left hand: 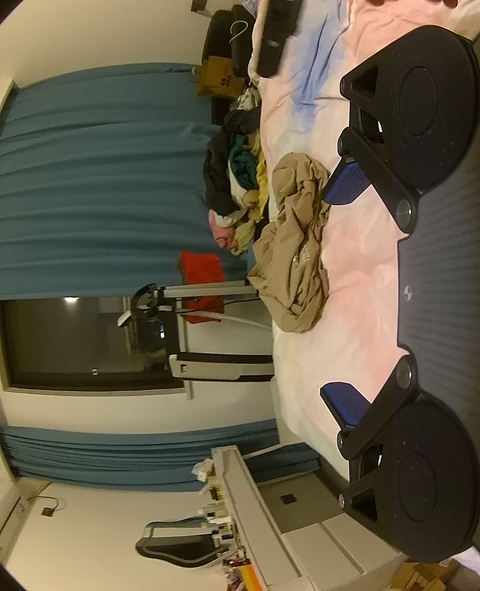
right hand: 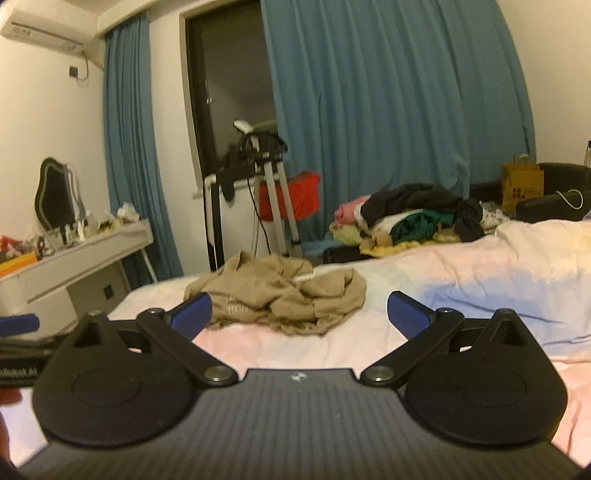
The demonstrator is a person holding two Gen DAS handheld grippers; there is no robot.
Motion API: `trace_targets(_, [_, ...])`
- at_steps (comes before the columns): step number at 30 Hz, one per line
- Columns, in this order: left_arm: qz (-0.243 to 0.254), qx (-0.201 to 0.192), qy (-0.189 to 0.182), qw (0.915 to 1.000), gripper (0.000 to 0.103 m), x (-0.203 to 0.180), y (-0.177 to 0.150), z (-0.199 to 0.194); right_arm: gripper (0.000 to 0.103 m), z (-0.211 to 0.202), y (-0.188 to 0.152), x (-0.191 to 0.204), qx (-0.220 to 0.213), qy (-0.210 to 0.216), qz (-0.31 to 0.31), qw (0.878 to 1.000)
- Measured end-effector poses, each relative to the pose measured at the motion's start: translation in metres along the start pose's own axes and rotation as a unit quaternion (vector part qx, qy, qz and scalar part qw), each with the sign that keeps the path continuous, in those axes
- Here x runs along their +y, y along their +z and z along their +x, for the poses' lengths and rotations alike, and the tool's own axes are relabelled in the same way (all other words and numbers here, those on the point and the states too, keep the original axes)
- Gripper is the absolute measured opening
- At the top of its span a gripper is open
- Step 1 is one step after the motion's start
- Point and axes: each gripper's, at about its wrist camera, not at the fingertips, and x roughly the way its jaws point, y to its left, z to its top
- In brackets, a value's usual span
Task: Fold clothes
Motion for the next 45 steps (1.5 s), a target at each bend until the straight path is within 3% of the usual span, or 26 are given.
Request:
trace_targets(3, [0.002,-0.006,0.002,1.0000,0.103,-0.002,0.001,-0.003,0.103,-0.009,0.001,-0.002,-0.047,0.004,0.009,0.999])
trace_targets(7, [0.004,-0.014,0.005,0.9999,0.103,-0.004,0.001,-0.007,0.103,-0.006,0.007,-0.002,-0.019,-0.001,-0.025,1.000])
trace_targets(11, [-0.007,-0.007,-0.001,1.0000,0.103,-0.004,0.003,-0.007,0.103,-0.004,0.010,0.004,-0.005,-0.042,-0.064,0.997])
trace_targets(13, [-0.016,-0.002,-0.003,0.9999,0.103,-0.004,0.004,-0.007,0.103,-0.005,0.012,0.004,-0.004,-0.036,-0.065,0.997])
trace_targets(20, [-0.016,0.010,0.008,0.9998,0.103,-0.010,0.018,0.009,0.103,-0.007,0.020,-0.016,0.005,-0.046,0.038,0.998])
trace_targets(27, [0.014,0.066,0.000,0.9977,0.103,-0.032,0.048,0.052,0.103,-0.016,0.028,-0.020,-0.005,-0.051,0.057,0.997])
trace_targets(31, [0.020,0.093,-0.013,0.9953,0.103,-0.053,0.073,0.085,0.103,-0.013,0.029,-0.022,0.015,-0.053,0.044,0.998])
trace_targets(36, [0.067,0.089,0.015,0.9937,0.103,-0.077,0.076,0.150,0.103,-0.012,0.018,-0.044,0.036,-0.054,0.065,0.996])
trace_targets(40, [0.058,0.100,0.028,0.9930,0.103,-0.072,0.069,0.225,0.103,0.006,0.006,-0.063,0.054,-0.061,0.098,0.992])
trace_targets(45, [0.009,0.105,0.050,0.9932,0.101,-0.045,0.070,0.323,0.103,0.044,-0.014,-0.073,0.070,-0.064,0.104,0.990])
